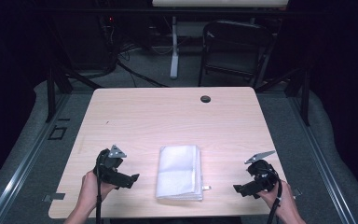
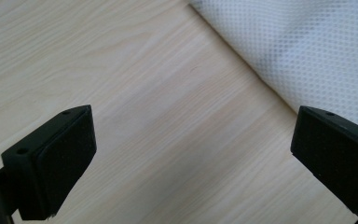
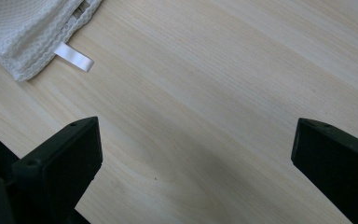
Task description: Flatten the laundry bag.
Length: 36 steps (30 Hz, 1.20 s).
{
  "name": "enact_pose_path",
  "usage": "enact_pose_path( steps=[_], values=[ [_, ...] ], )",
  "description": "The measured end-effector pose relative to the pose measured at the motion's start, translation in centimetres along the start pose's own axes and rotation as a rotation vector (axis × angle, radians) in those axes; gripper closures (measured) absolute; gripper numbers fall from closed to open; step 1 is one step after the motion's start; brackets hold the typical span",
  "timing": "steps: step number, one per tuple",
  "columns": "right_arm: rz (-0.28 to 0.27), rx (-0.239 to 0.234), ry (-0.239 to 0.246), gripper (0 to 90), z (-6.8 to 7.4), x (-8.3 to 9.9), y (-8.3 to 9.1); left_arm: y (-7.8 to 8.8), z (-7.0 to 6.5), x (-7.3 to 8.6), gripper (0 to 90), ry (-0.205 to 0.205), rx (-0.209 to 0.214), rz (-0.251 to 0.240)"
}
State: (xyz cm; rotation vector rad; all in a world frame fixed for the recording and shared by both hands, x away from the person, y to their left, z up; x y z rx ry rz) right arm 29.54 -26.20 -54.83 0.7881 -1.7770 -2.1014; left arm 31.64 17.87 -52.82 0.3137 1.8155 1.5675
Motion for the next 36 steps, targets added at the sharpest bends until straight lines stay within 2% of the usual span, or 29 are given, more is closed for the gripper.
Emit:
enact_pose_path(
  steps=[6,10,17,18,19,21,22,27,36],
  values=[
    [0.014,0.006,0.015,2.3,0.1,-0.1,-0.1,-0.1,-1.7,-0.8,0.4,-0.063,0.011,0.0],
    [0.01,-0.011,0.013,2.4,0.2,-0.2,-0.2,-0.4,-2.9,-1.3,0.6,-0.094,0.034,0.002],
    [0.01,-0.009,0.019,3.4,0.3,-0.2,-0.2,-0.8,-4.8,-2.1,1.5,-0.157,0.037,-0.004],
    [-0.001,-0.005,0.012,3.7,0.3,-0.2,-0.3,-0.8,-4.9,-2.2,1.8,-0.165,0.063,0.001],
    [0.016,-0.003,0.021,4.4,0.3,-0.2,-0.2,-0.8,-5.0,-2.3,2.1,-0.163,0.082,0.004],
    [-0.013,-0.018,0.001,4.6,0.4,-0.2,-0.4,-0.9,-5.4,-2.5,2.8,-0.177,0.07,-0.002],
    [0.023,-0.015,0.02,4.6,0.3,-0.2,-0.2,-1.1,-5.6,-2.6,3.0,-0.181,0.074,-0.001],
    [0.026,-0.017,0.024,4.8,0.3,-0.3,-0.3,-1.4,-6.6,-3.0,4.9,-0.222,0.074,0.002],
    [0.035,-0.012,0.026,5.8,0.4,-0.3,-0.4,-2.4,-9.0,-3.8,9.7,-0.3,0.114,0.019]
  ],
)
Point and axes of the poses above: each handheld gripper's, and its own axes: y roughly backward along the jaws, x roughly out of its underside, z roughly to its left, the point moved 3 cm from there along -y, roughly forward along the jaws, and after that the axes turned 15 degrees about z, right-handed, at the moved point
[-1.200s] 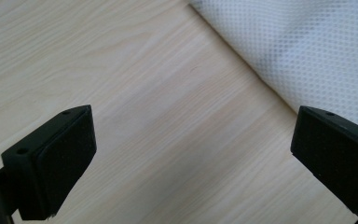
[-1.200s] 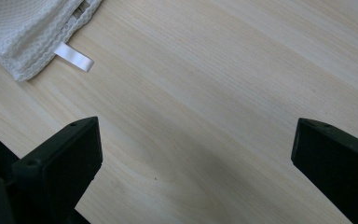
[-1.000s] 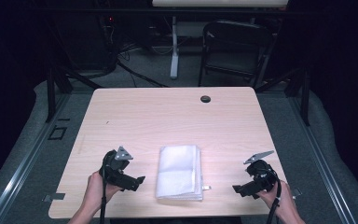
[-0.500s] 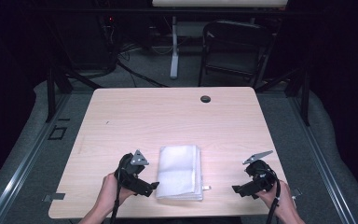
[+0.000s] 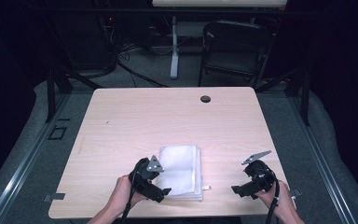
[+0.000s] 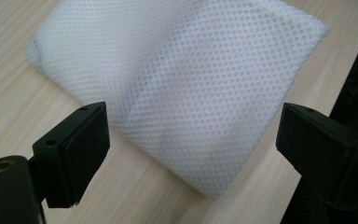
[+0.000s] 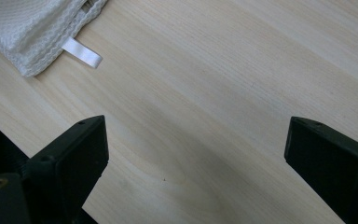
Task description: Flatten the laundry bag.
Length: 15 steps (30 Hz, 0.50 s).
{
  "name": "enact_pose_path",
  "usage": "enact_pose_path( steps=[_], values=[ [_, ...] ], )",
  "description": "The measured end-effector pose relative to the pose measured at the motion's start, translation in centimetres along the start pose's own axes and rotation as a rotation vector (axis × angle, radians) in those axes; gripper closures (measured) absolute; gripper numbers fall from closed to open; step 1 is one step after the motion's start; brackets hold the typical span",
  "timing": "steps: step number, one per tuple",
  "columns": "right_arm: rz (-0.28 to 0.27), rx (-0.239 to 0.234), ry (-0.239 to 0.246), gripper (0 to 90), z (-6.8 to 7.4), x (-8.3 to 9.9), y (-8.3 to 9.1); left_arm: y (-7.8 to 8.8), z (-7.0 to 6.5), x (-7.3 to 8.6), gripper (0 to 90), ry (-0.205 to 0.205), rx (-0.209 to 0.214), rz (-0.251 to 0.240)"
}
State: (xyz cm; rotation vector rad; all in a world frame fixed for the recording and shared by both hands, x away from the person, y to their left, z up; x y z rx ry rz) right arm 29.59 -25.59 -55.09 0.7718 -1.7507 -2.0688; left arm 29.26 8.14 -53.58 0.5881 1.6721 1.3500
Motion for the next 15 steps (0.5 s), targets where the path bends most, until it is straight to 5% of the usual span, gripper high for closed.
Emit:
enact_pose_path(
  steps=[15],
  values=[
    [-0.013,-0.011,-0.015,6.8,0.2,0.0,-0.2,-2.1,-2.6,-2.8,18.3,-0.131,0.012,0.039]
  ],
)
Point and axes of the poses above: each handheld gripper's, and its own axes: y roughly backward along the jaws, x roughly out of its underside, z roughly to its left, the point moved 3 cm from there along -y, roughly forward along the jaws, and after that the axes turned 15 degrees about z, right-handed, at the moved point
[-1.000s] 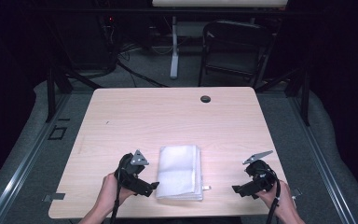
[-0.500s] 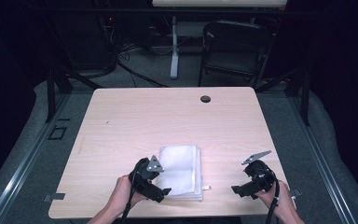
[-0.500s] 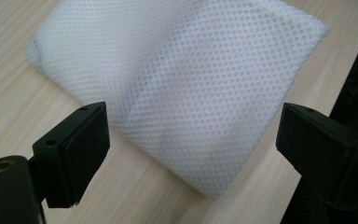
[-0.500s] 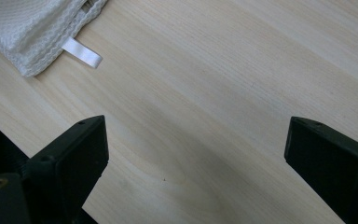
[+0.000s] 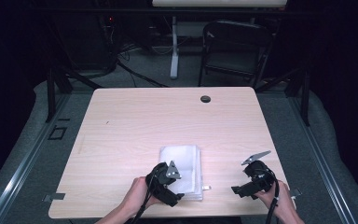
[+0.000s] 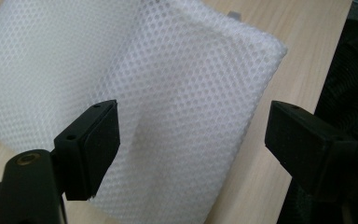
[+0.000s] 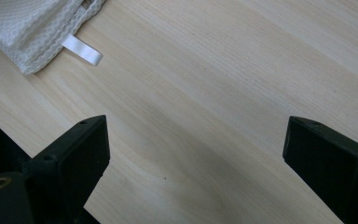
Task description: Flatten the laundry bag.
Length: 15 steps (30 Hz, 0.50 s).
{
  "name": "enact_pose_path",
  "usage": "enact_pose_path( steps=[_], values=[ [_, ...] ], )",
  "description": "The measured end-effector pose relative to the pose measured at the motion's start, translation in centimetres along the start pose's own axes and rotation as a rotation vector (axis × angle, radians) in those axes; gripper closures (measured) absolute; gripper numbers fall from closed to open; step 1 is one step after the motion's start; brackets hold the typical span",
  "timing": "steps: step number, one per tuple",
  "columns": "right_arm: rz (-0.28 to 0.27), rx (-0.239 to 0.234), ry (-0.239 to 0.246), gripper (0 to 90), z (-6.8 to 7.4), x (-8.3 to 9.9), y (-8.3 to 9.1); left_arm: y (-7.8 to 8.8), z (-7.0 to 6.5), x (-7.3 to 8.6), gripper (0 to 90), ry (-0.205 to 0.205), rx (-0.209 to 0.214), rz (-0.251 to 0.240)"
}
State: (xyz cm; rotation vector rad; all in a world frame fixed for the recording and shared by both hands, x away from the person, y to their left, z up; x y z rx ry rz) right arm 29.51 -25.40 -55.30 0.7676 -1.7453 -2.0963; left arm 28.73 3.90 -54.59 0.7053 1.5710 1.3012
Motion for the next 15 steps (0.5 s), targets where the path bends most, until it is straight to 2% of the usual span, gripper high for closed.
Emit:
enact_pose_path(
  steps=[1,6,9,10,11,13,14,15],
  values=[
    [-0.028,-0.004,-0.015,6.8,0.1,0.0,-0.2,-0.1,-0.1,-0.2,19.0,-0.01,0.0,-0.003],
    [-0.027,-0.006,-0.015,7.1,0.1,0.0,-0.2,-0.9,-0.8,-1.4,21.9,-0.056,-0.005,0.012],
    [-0.017,-0.002,-0.011,7.4,0.1,0.0,-0.2,-2.0,-1.0,-1.9,24.2,-0.075,-0.011,0.042],
    [0.026,0.013,0.015,7.5,-0.1,0.1,0.1,-2.2,-1.0,-2.0,24.6,-0.078,-0.011,0.045],
    [0.014,0.007,0.007,7.6,0.0,0.1,0.0,-2.4,-1.0,-2.1,26.1,-0.082,0.002,0.046],
    [0.036,0.017,0.019,7.8,-0.1,0.1,0.1,-3.0,-1.1,-2.3,28.8,-0.091,-0.002,0.061],
    [0.025,-0.003,0.013,8.1,0.0,0.1,0.0,-3.2,-1.1,-2.3,30.7,-0.094,0.0,0.068],
    [0.032,-0.004,0.016,8.2,0.0,0.1,-0.1,-3.4,-1.2,-2.3,31.2,-0.1,-0.005,0.079]
  ],
)
Point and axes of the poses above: each handheld gripper's, and its own axes: y roughly backward along the jaws, x roughly out of its underside, z roughly to its left, the point moved 3 cm from there along -y, roughly forward along the jaws, and after that the axes turned 15 degrees about z, right-handed, at the moved point
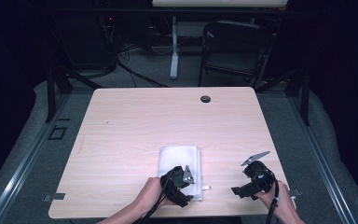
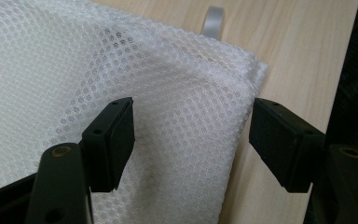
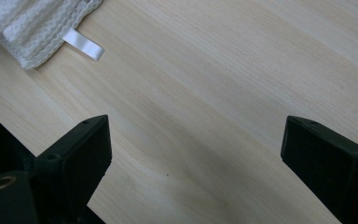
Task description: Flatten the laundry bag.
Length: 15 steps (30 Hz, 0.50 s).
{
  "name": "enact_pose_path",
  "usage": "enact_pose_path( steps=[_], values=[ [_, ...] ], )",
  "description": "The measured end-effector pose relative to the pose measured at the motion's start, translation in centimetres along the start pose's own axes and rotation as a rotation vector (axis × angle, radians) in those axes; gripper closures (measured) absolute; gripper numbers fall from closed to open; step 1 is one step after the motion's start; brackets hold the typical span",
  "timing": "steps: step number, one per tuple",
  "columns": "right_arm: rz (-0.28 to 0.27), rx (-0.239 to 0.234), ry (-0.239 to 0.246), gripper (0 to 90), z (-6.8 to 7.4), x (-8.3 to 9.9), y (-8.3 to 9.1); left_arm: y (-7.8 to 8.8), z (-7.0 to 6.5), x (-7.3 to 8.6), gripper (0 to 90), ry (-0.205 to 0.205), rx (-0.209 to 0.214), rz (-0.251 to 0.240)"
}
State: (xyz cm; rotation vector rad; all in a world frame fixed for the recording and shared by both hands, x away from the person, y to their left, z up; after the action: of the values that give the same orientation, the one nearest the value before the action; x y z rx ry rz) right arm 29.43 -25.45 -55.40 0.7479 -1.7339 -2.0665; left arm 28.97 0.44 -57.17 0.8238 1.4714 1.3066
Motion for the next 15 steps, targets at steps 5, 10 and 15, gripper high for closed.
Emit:
enact_pose_path(
  steps=[5,10,15],
  values=[
    [0.007,0.006,0.009,9.9,0.16,-0.01,-0.11,-0.66,-0.21,-0.21,33.8,-0.017,-0.009,0.025],
    [0.013,0.004,0.013,10.3,0.18,-0.01,-0.14,-1.02,-0.32,-0.14,33.1,-0.028,-0.022,0.039],
    [-0.015,-0.009,-0.007,11.1,0.4,-0.03,-0.48,-0.95,0.2,0.13,38.7,-0.012,0.008,0.014]
  ],
)
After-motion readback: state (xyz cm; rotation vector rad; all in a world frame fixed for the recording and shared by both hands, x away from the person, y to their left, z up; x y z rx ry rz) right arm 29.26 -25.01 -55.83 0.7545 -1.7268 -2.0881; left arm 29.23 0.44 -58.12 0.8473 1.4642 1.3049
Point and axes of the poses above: each handheld gripper's, and its own axes: y roughly backward along the jaws, x roughly out of its underside, z roughly to its left, the point moved 3 cm from there along -y, roughly forward along the jaws, and after that the axes turned 15 degrees about z, right-handed, at the moved point
